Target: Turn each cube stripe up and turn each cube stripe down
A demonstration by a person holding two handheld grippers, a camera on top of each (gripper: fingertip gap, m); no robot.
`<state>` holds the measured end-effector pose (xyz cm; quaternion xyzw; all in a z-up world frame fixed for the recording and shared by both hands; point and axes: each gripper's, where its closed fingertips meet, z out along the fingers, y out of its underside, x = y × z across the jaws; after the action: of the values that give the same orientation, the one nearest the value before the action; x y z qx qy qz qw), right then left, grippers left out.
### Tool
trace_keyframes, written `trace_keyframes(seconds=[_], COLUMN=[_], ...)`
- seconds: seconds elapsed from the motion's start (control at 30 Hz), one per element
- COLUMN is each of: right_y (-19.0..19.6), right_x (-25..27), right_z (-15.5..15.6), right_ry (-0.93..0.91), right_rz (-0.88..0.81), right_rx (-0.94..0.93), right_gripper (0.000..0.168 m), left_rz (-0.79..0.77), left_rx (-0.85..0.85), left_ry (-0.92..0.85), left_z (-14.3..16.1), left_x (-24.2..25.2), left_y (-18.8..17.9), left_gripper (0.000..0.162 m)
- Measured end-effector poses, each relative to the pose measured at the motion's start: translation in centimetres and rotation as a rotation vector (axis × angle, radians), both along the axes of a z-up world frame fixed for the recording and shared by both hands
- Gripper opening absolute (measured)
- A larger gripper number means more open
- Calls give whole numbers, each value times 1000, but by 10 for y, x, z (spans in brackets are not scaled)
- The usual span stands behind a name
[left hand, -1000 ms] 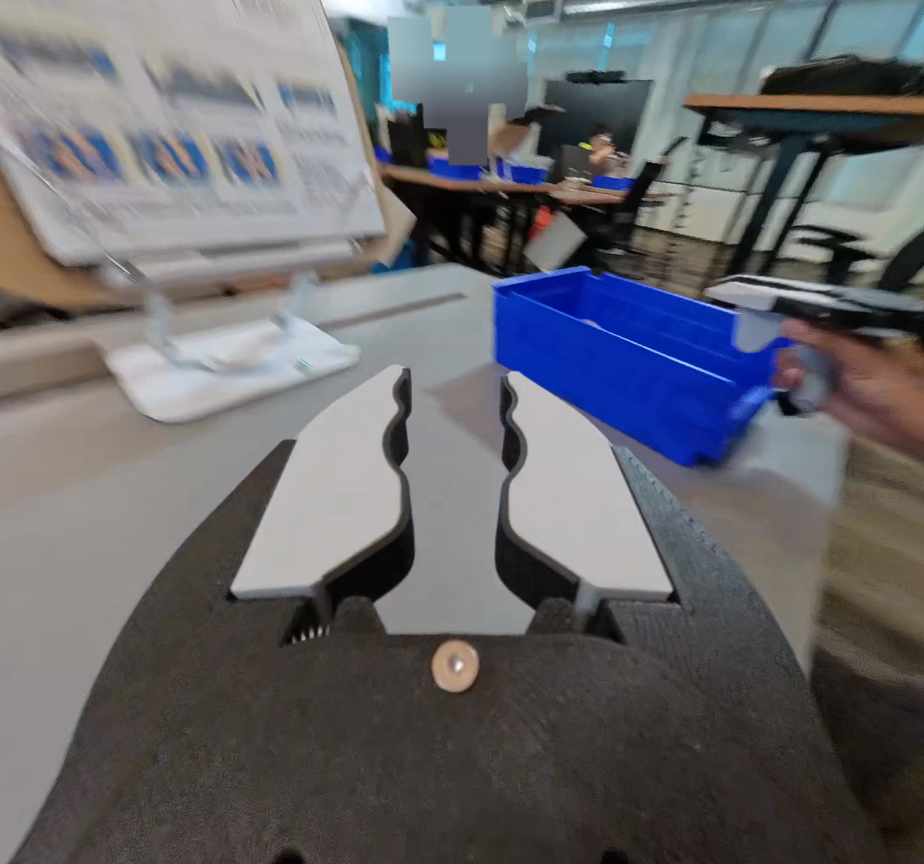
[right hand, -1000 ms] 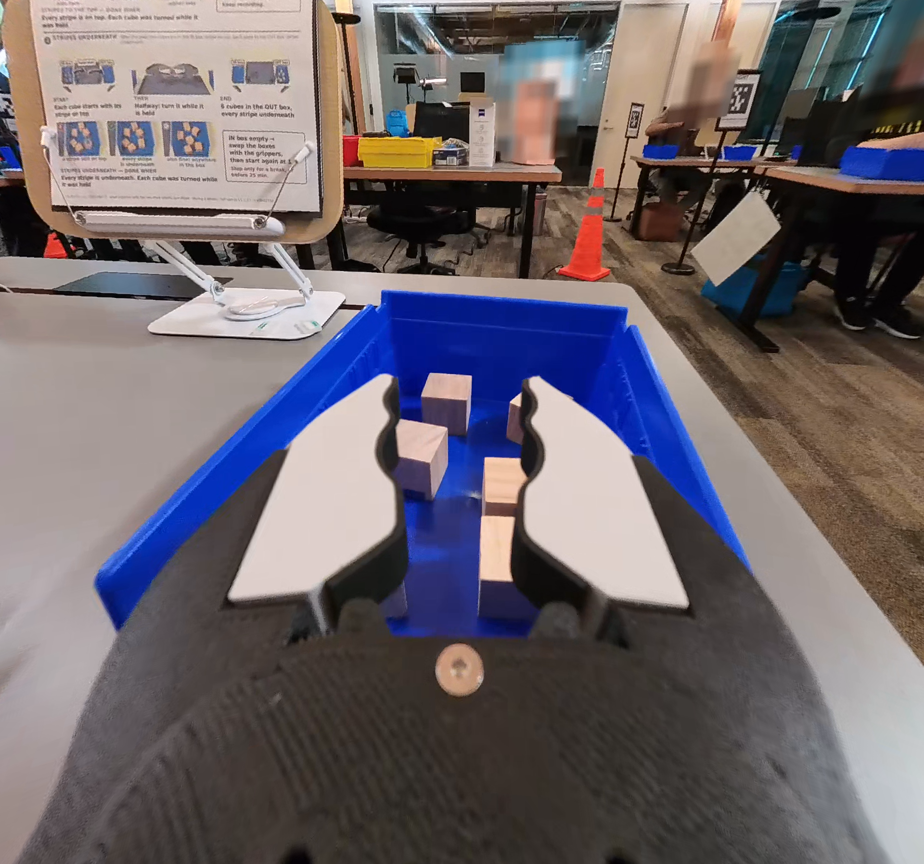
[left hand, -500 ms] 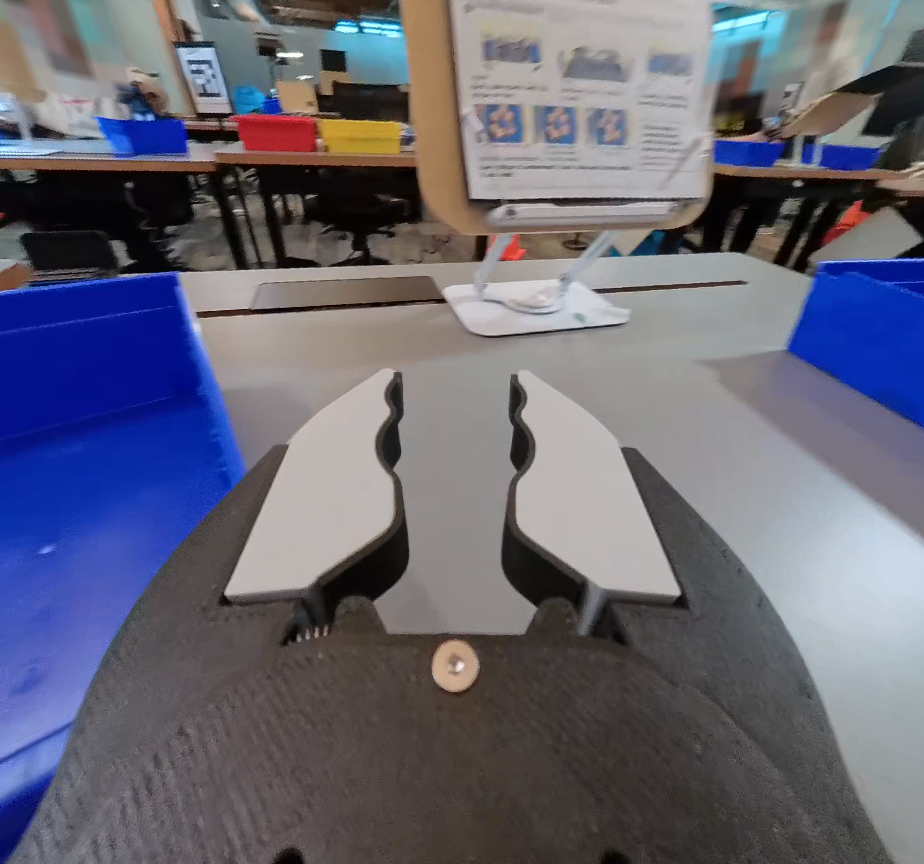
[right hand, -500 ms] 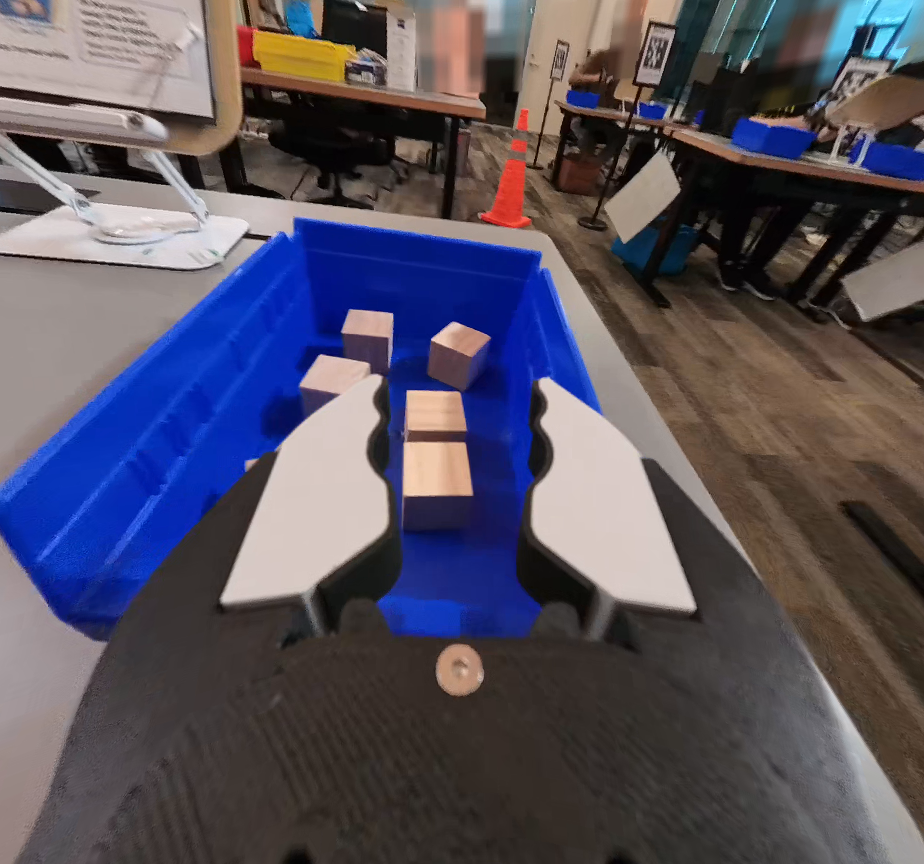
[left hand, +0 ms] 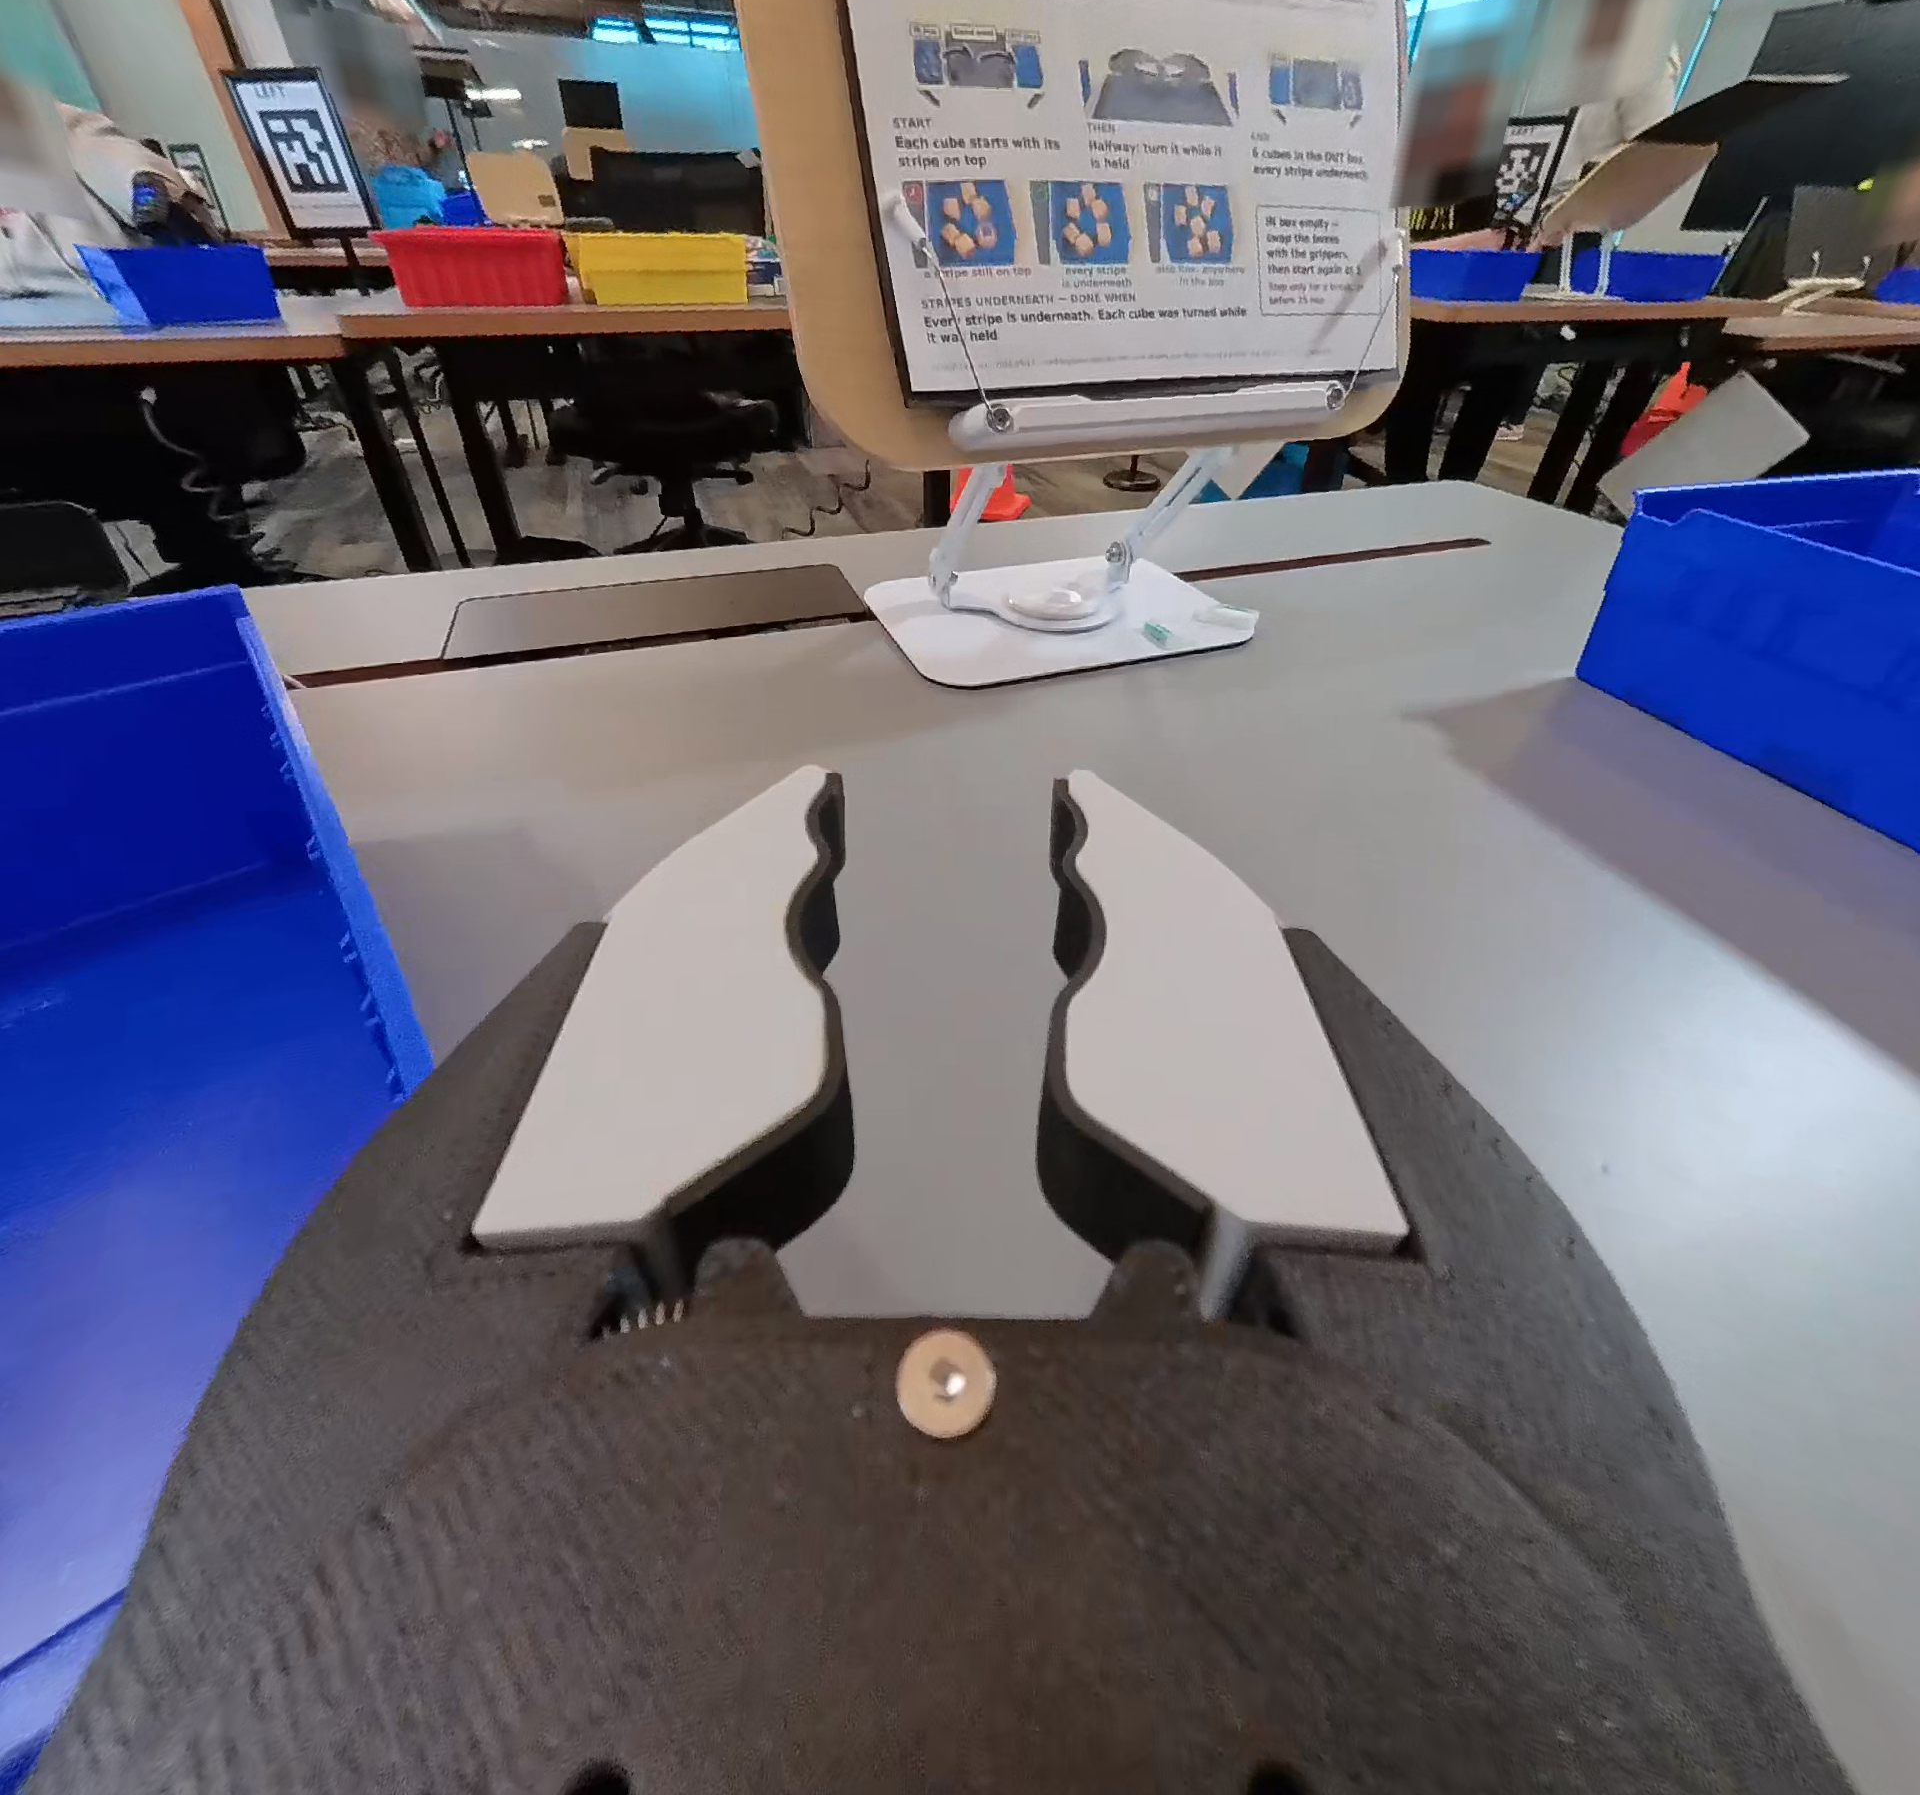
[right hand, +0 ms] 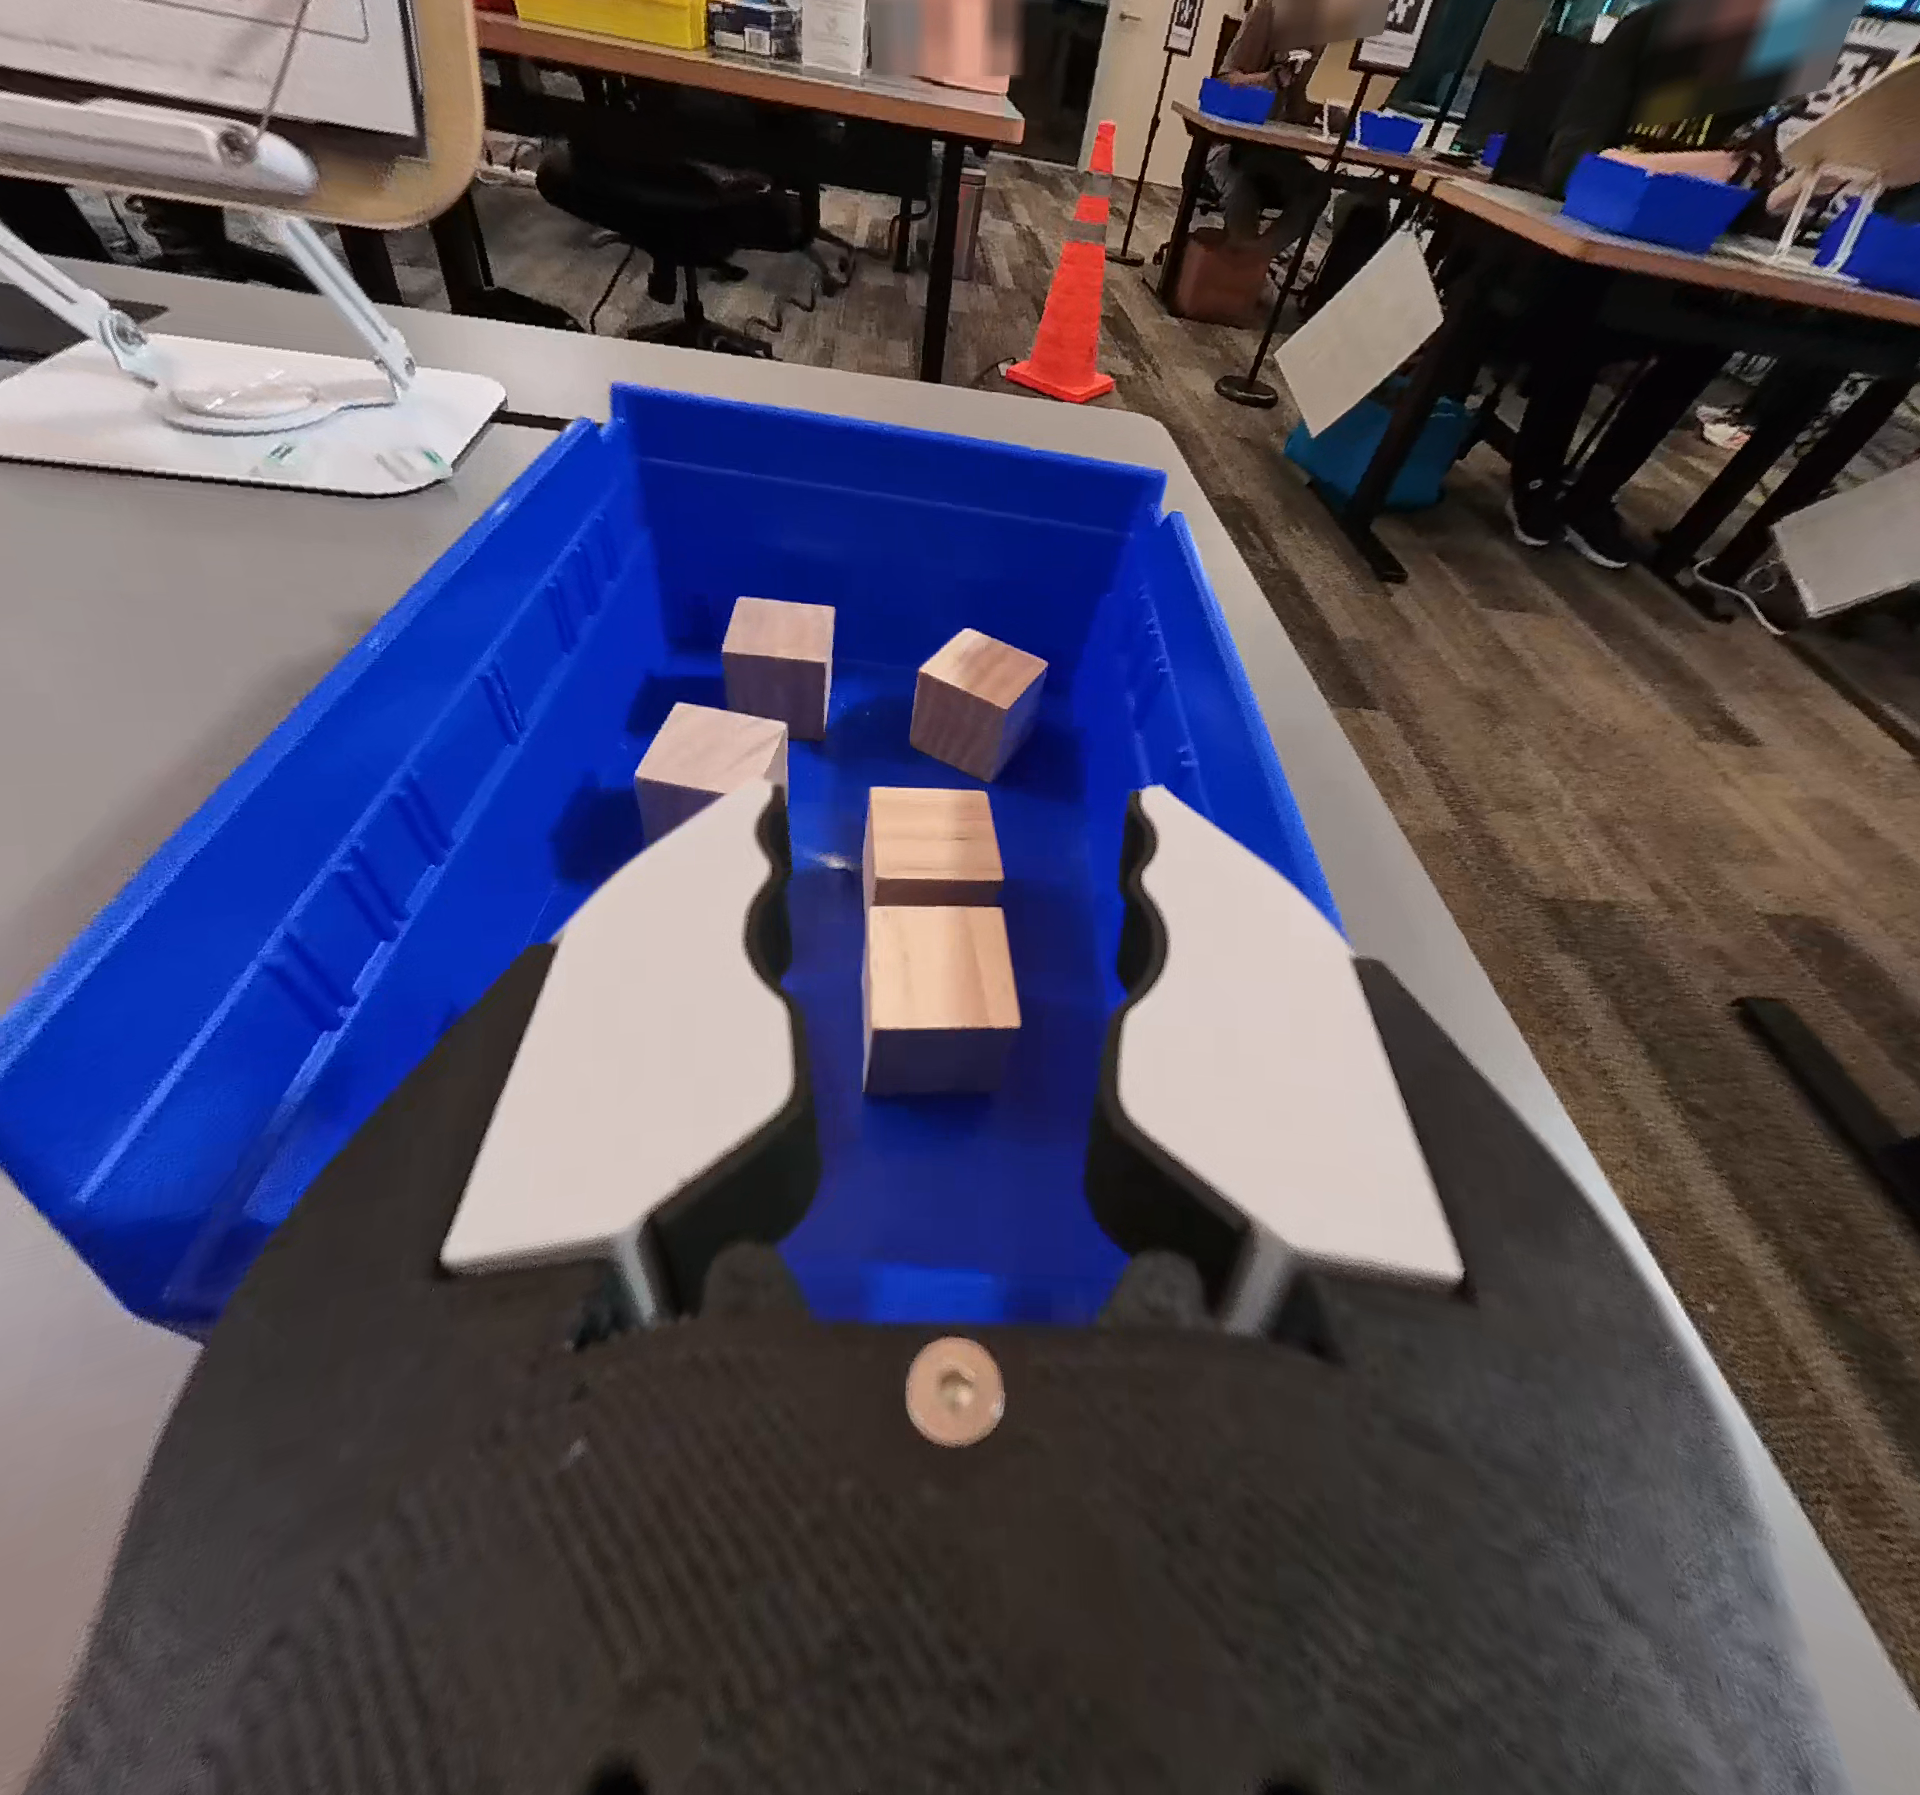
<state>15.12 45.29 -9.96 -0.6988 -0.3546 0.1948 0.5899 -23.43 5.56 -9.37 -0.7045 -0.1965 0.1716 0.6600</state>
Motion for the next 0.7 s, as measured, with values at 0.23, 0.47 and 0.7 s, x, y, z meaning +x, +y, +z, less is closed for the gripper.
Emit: trace_keyframes(seconds=[0.23, 0.47, 0.7], right_y=[6, 4, 11], right_x=[18, 51, 103], right_z=[-9, 3, 0], right_ry=[-32, 30, 120], right_rz=[-53, -87, -205], right_rx=[-19, 19, -42], right_gripper=[77, 69, 83], left_rz=[-28, -117, -210], left_rx=[51, 15, -33], left_ry=[-50, -42, -55], left_z=[4, -2, -11], left_x=[8, 15, 30], left_y=[4, 44, 88], left_gripper=[39, 39, 48])
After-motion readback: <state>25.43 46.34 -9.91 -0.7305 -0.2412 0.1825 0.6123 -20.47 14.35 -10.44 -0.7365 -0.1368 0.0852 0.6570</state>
